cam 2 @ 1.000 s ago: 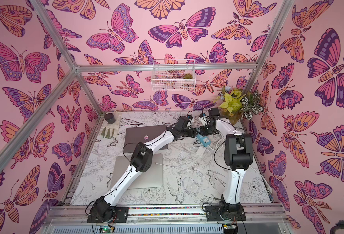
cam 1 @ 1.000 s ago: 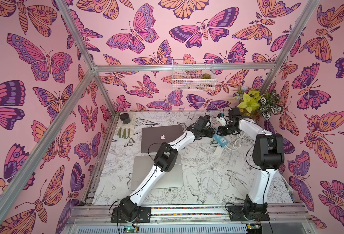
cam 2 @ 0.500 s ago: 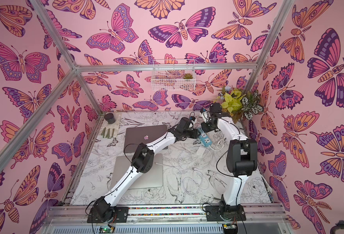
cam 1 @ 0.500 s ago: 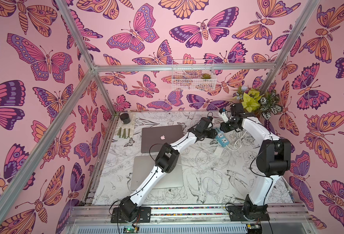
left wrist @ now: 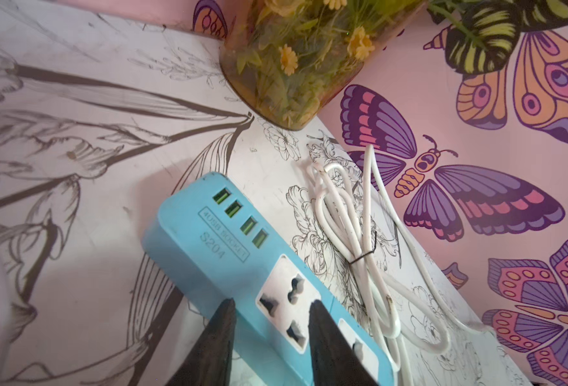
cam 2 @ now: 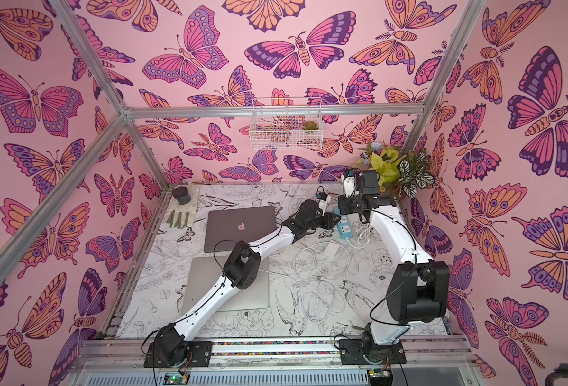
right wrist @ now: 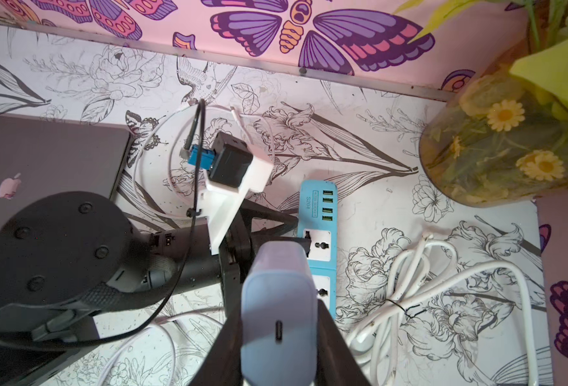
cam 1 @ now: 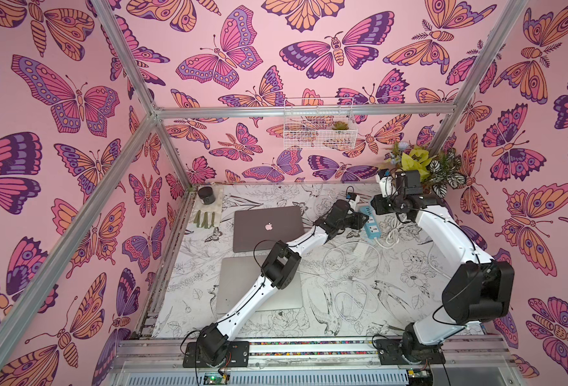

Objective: Unplug the laptop charger
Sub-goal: Remove the plug from the socket, then place the plug at the center of the board.

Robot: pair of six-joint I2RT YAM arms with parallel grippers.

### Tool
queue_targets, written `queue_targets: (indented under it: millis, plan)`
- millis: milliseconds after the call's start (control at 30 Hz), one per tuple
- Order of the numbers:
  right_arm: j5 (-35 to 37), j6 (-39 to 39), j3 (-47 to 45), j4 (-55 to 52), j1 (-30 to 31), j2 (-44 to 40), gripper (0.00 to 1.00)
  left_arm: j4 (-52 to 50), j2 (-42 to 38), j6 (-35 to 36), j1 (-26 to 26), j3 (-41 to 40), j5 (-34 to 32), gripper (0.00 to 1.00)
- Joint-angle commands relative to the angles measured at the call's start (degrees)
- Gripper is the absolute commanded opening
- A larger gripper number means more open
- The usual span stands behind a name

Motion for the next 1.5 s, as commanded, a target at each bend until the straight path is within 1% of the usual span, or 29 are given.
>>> queue_targets:
  millis: [0, 33, 100, 133, 167, 233, 267, 300, 367, 400, 500, 567, 633, 700, 767, 900, 1000, 1067, 1167, 1233, 1333, 1367, 1467]
  plan:
    - [1.3, 3.9, -1.0, 3.2, -0.1, -0.9, 0.07, 6.3, -7.4, 0.4, 2.2, -4.6, 2.1, 0.52]
    - [0.3, 4.9, -1.1, 3.6, -0.2, -0.9, 0.07, 7.9, -11.7, 1.4, 2.9, -9.9, 1.3, 0.57]
    - [-1.8, 7.3, -1.7, 5.1, -0.1, -0.9, 0.05, 11.8, -21.3, 4.4, 4.2, -20.9, -1.7, 0.6]
    - [-3.4, 8.6, -1.8, 6.3, -0.1, -0.6, 0.05, 13.7, -26.5, 6.6, 5.0, -27.1, -3.5, 0.64]
    - [-4.5, 9.9, -2.1, 7.3, -0.1, -0.4, 0.05, 14.7, -30.9, 8.2, 5.8, -31.6, -4.9, 0.67]
    - [-8.9, 12.6, -2.7, 10.8, -0.1, 1.4, 0.05, 15.7, -40.7, 10.6, 8.0, -41.5, -7.5, 0.75]
    - [-10.8, 14.2, -2.3, 11.8, 0.0, 3.0, 0.04, 15.9, -44.8, 10.7, 9.1, -45.8, -8.2, 0.79]
    - [-13.0, 16.1, -0.9, 11.5, 0.0, 5.3, 0.0, 16.3, -49.6, 10.8, 10.6, -51.0, -8.3, 0.83]
    - [-19.3, 17.3, 3.0, 8.3, 0.3, 10.9, 0.0, 17.3, -58.1, 11.3, 12.7, -61.4, -9.5, 0.96]
    - [-22.0, 17.7, 4.8, 6.5, 0.3, 13.6, 0.0, 17.0, -62.4, 11.9, 13.4, -66.6, -10.5, 1.0]
    - [-24.9, 20.5, 5.0, 8.5, 0.4, 18.6, 0.0, 14.0, -72.9, 14.8, 13.8, -79.9, -14.1, 1.0]
    - [-25.7, 21.3, 5.0, 10.0, 0.7, 20.8, 0.0, 11.9, -78.5, 15.2, 13.9, -87.4, -16.4, 1.0]
    - [-27.2, 21.7, 5.8, 10.9, 1.3, 23.1, 0.0, 10.9, -83.2, 15.1, 14.0, -94.2, -19.3, 1.0]
    - [-27.9, 21.9, 7.3, 10.8, 1.8, 25.6, 0.0, 10.9, -86.9, 16.0, 14.1, -100.5, -20.7, 1.0]
    - [-29.2, 23.1, 7.7, 11.7, 1.9, 27.4, 0.0, 10.1, -89.3, 16.0, 14.4, -104.3, -22.1, 1.0]
    - [-32.6, 26.8, 6.8, 18.2, 1.9, 30.3, 0.0, 11.7, -91.4, 15.0, 15.1, -109.8, -24.4, 1.0]
    - [-34.3, 30.7, 7.5, 23.1, 1.9, 32.2, 0.0, 12.8, -90.9, 14.8, 15.4, -110.6, -24.7, 1.0]
    - [-34.5, 34.1, 7.4, 27.2, 1.9, 33.2, 0.0, 14.2, -90.0, 14.5, 15.4, -110.6, -24.8, 1.0]
    - [-33.8, 38.1, 9.4, 29.9, 2.1, 35.6, 0.0, 16.3, -88.1, 14.3, 15.5, -110.1, -24.6, 1.0]
    - [-31.7, 39.1, 12.2, 27.8, 2.2, 37.9, 0.01, 16.4, -86.9, 14.2, 15.5, -109.4, -24.7, 1.0]
    - [-30.9, 38.2, 15.9, 24.4, 2.7, 40.5, 0.06, 16.5, -86.0, 13.4, 15.5, -108.7, -25.4, 1.0]
    - [-29.0, 38.2, 16.6, 23.8, 2.8, 41.2, 0.07, 16.5, -85.8, 13.6, 15.5, -108.6, -25.3, 1.0]
    - [-28.4, 38.7, 18.6, 21.4, 2.9, 42.8, 0.18, 16.3, -86.0, 13.8, 15.5, -108.6, -26.0, 1.0]
